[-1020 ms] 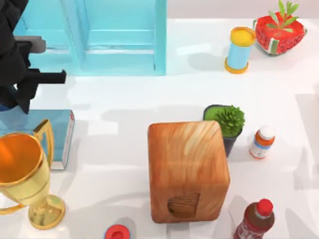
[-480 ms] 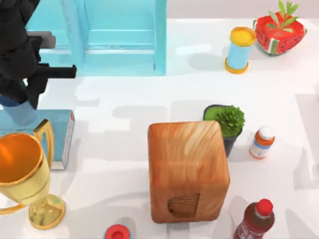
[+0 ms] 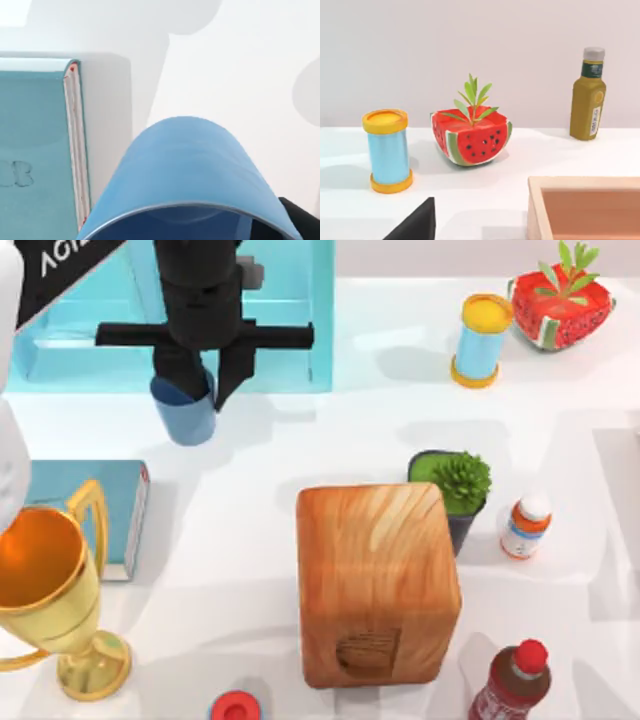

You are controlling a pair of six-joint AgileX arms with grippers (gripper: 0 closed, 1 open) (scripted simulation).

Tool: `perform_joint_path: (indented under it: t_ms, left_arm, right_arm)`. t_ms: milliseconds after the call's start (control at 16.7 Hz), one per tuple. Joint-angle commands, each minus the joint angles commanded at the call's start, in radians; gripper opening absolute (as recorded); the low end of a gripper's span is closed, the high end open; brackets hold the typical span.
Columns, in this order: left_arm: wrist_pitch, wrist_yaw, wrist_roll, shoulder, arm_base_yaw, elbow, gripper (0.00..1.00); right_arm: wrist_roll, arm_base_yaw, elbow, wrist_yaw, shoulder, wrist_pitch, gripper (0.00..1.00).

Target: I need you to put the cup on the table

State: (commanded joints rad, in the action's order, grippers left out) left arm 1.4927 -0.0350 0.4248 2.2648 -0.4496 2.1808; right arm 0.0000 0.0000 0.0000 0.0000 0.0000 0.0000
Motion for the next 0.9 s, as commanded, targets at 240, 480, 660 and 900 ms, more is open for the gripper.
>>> perform_joint_path:
  t_ms: [240,480,660,900]
  left_arm:
    - [0.072,-0.011,0.114,0.098,-0.12,0.178,0.0]
    - [0.083,-0.013,0.135,0.113,-0.141,0.204,0.0]
    - [0.077,-0.011,0.133,0.111,-0.137,0.199,0.0]
    - [-0.025,-0.012,0.125,0.085,-0.13,0.081,0.0]
  right_arm:
    - [0.0,0.0,0.0,0.0,0.0,0.0,1.0]
    - [0.0,0.0,0.0,0.0,0.0,0.0,1.0]
    - [0.0,0.0,0.0,0.0,0.0,0.0,1.0]
    - [0.0,0.0,0.0,0.0,0.0,0.0,1.0]
